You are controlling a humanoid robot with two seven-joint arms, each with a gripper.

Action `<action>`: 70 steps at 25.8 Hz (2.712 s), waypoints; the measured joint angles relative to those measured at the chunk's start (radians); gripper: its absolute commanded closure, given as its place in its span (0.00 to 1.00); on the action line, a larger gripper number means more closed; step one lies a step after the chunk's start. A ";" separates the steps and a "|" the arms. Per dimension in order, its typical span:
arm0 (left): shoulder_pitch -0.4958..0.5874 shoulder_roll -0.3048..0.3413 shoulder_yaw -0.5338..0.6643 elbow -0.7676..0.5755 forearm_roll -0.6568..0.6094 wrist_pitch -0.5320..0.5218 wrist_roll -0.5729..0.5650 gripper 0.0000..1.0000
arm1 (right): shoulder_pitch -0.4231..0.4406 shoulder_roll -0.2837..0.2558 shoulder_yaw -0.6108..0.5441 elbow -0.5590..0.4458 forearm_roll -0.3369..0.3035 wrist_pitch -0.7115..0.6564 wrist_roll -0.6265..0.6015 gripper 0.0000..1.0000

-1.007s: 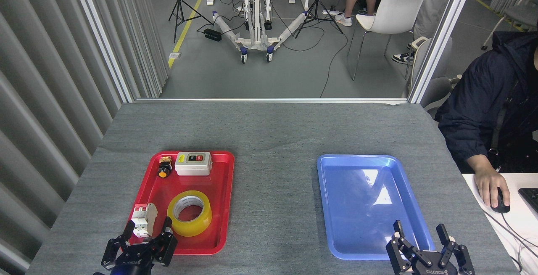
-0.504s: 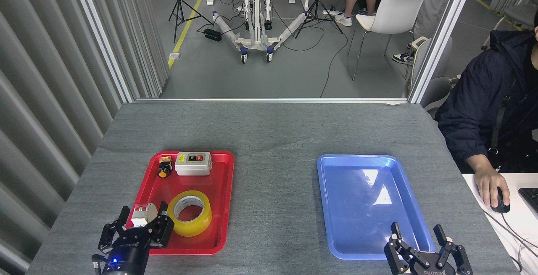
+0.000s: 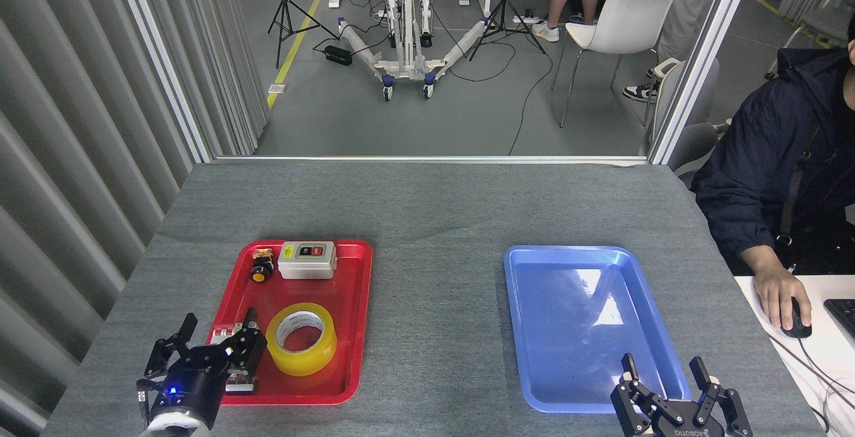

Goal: Place and move tape with both arms
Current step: 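Lower the left gripper into the tape roll's center hole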

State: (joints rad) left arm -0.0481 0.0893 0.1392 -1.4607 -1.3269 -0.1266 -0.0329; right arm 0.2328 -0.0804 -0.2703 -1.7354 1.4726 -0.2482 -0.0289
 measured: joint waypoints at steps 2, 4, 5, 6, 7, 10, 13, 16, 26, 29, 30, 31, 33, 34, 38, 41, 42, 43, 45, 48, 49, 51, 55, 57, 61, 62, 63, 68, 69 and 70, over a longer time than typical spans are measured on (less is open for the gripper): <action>-0.001 0.004 -0.015 -0.002 0.004 -0.017 -0.047 0.00 | -0.001 0.000 -0.001 0.000 0.000 0.000 0.000 0.00; -0.007 0.008 -0.024 -0.003 0.008 -0.039 -0.094 0.00 | -0.001 0.001 -0.002 0.001 0.000 0.002 0.000 0.00; -0.007 0.007 -0.028 -0.008 0.009 -0.052 -0.115 0.00 | -0.001 0.001 -0.003 0.000 0.000 0.003 0.000 0.00; -0.008 0.006 -0.031 -0.019 0.011 -0.063 -0.136 0.00 | 0.000 0.001 -0.003 0.001 0.001 0.005 0.000 0.00; -0.009 0.002 -0.036 -0.032 0.013 -0.071 -0.154 0.00 | 0.001 0.001 -0.004 0.001 0.001 0.005 0.000 0.00; -0.009 -0.019 -0.062 -0.062 0.032 -0.088 -0.208 0.01 | 0.002 0.001 -0.004 0.001 0.001 0.007 0.000 0.00; -0.011 -0.048 -0.077 -0.083 0.044 -0.085 -0.288 0.01 | 0.002 0.000 -0.003 0.001 0.001 0.009 0.001 0.00; -0.015 -0.063 -0.082 -0.094 0.046 -0.083 -0.350 0.01 | 0.002 0.000 -0.002 0.000 0.001 0.009 0.003 0.00; -0.169 -0.081 -0.089 -0.035 0.033 -0.082 -0.461 0.01 | 0.003 0.002 0.001 0.000 0.002 0.007 0.000 0.00; -0.198 -0.081 -0.090 -0.022 0.032 -0.075 -0.538 0.01 | 0.003 0.002 0.002 0.001 0.002 0.006 0.000 0.00; -0.204 -0.081 -0.090 -0.020 0.032 -0.074 -0.572 0.01 | 0.003 0.002 0.002 0.000 0.002 0.006 0.000 0.00; -0.212 -0.079 -0.090 -0.019 0.032 -0.072 -0.605 0.01 | 0.003 0.002 0.002 0.000 0.002 0.006 -0.001 0.00; -0.227 -0.073 -0.094 -0.018 0.031 -0.072 -0.680 0.01 | 0.003 0.002 0.002 0.001 0.002 0.006 -0.001 0.00; -0.235 -0.068 -0.097 -0.016 0.031 -0.072 -0.714 0.01 | 0.003 0.001 0.002 0.001 0.003 0.006 -0.001 0.00; -0.269 -0.034 -0.108 0.000 0.031 -0.070 -0.849 0.01 | 0.000 0.001 0.002 0.000 0.012 0.006 -0.001 0.00; -0.302 -0.005 -0.121 0.040 0.026 -0.070 -0.908 0.01 | -0.001 0.003 0.001 0.001 0.032 0.009 -0.001 0.00; -0.315 0.006 -0.123 0.057 0.021 -0.069 -0.918 0.01 | -0.001 0.004 0.001 0.001 0.036 0.010 -0.001 0.00; -0.325 0.016 -0.126 0.075 0.016 -0.069 -0.925 0.01 | -0.001 0.005 0.001 0.001 0.039 0.010 -0.001 0.00; -0.346 0.038 -0.132 0.107 0.007 -0.069 -0.940 0.01 | -0.001 0.006 0.000 0.000 0.042 0.010 -0.001 0.00; -0.381 0.052 -0.151 0.142 0.002 -0.070 -1.001 0.00 | -0.001 0.007 0.000 0.001 0.044 0.012 -0.004 0.00; -0.395 0.052 -0.157 0.156 0.002 -0.070 -1.032 0.00 | -0.001 0.007 0.000 0.001 0.044 0.012 -0.005 0.00; -0.415 0.052 -0.163 0.186 0.002 -0.070 -1.086 0.01 | -0.001 0.007 0.000 0.000 0.045 0.012 -0.005 0.00; -0.453 0.050 -0.173 0.236 0.006 -0.078 -1.131 0.01 | 0.000 0.007 0.000 0.001 0.046 0.012 -0.001 0.00; -0.473 0.050 -0.187 0.269 0.007 -0.087 -1.136 0.01 | 0.000 0.007 0.001 0.001 0.046 0.012 -0.001 0.00; -0.510 0.051 -0.208 0.344 0.007 -0.117 -1.140 0.01 | 0.000 0.009 0.002 0.001 0.048 0.012 0.000 0.00; -0.517 0.052 -0.210 0.360 0.007 -0.124 -1.140 0.01 | 0.000 0.009 0.002 0.001 0.048 0.012 0.000 0.00; -0.528 0.053 -0.212 0.377 0.006 -0.129 -1.137 0.01 | 0.000 0.009 0.003 0.001 0.049 0.012 0.000 0.00; -0.560 0.064 -0.220 0.443 0.006 -0.143 -1.083 0.01 | -0.002 0.011 0.005 0.001 0.049 0.012 0.000 0.00; -0.561 0.067 -0.222 0.453 0.006 -0.144 -1.073 0.01 | -0.003 0.012 0.006 0.000 0.049 0.012 0.000 0.00; -0.565 0.069 -0.223 0.460 0.005 -0.144 -1.064 0.01 | -0.003 0.012 0.006 0.001 0.049 0.012 0.000 0.00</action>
State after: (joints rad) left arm -0.6127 0.1585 -0.0836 -1.0004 -1.3216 -0.2706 -1.0968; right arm 0.2295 -0.0682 -0.2643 -1.7349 1.5217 -0.2360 -0.0291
